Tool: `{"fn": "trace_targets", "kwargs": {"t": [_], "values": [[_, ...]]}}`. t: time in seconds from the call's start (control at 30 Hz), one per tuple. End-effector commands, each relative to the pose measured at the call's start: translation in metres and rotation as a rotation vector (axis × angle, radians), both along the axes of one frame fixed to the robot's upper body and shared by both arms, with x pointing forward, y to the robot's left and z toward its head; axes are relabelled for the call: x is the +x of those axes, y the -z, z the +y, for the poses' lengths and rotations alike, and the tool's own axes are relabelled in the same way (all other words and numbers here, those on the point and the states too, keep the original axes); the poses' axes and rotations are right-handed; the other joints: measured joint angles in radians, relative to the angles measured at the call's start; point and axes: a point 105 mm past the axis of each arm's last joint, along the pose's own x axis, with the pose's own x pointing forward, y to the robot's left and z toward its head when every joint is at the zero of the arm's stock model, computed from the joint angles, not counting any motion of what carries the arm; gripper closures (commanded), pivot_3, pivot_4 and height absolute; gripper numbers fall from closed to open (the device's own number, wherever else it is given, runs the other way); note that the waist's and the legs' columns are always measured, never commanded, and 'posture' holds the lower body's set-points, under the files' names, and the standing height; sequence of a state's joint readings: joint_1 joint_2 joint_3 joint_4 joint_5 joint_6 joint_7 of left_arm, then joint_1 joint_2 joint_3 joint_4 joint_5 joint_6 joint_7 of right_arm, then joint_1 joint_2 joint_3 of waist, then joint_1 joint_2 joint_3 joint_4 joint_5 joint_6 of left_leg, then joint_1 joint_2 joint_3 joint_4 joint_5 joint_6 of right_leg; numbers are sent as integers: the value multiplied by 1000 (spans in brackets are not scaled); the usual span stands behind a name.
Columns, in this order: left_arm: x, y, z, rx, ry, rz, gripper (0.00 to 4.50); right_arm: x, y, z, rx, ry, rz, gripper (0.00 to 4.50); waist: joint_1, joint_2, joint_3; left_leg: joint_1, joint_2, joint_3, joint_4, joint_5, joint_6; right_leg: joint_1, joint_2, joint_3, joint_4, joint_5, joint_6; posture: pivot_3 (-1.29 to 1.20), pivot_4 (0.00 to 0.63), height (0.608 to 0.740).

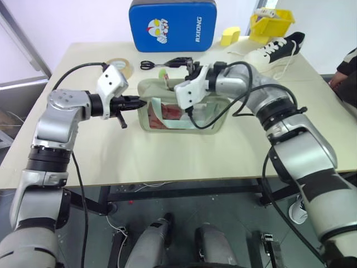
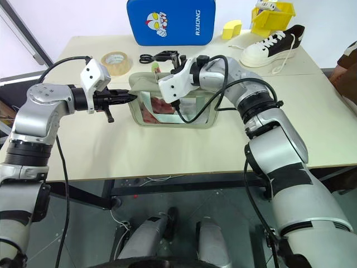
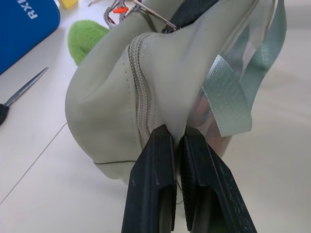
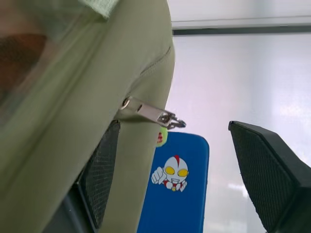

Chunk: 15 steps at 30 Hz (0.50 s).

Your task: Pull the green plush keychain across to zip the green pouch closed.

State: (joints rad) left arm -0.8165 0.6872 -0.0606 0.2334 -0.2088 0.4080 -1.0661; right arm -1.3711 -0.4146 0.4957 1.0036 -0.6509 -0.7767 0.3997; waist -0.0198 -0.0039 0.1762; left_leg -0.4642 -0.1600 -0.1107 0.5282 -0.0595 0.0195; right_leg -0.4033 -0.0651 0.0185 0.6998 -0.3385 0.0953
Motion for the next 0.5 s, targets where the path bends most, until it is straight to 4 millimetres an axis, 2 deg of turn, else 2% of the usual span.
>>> {"fn": "trace_targets", "kwargs": {"t": [0.03,0.23,0.3,0.4,0.5], "values": [[-3,-19,-2,-20,15,-66,4500,-6,-16,16,8,-49,-62,679,1,0,0,0,0,0,-1,0,-1,0,0,0,0,0,-1,0,150,740],[-3,-19,-2,-21,15,-66,4500,-8,-14,28,5,-79,-74,679,-1,0,0,2,1,-1,-3,1,-2,0,1,0,1,-1,-3,0,150,740],[-3,-19,-1,-20,14,-66,4500,-10,-8,31,-38,-100,-80,679,-1,0,0,2,1,-1,-3,1,-2,0,1,0,1,-1,-3,0,150,740],[-3,-19,-1,-23,10,-67,4500,-11,0,32,-73,-110,-53,1580,-1,0,0,2,1,-1,-4,2,-3,0,2,0,1,-1,-3,0,150,740],[-3,-19,0,-24,9,-68,4500,-11,3,30,-81,-109,-38,3125,-1,0,0,2,1,-1,-4,2,-3,0,2,0,1,-1,-4,0,150,740]]}}
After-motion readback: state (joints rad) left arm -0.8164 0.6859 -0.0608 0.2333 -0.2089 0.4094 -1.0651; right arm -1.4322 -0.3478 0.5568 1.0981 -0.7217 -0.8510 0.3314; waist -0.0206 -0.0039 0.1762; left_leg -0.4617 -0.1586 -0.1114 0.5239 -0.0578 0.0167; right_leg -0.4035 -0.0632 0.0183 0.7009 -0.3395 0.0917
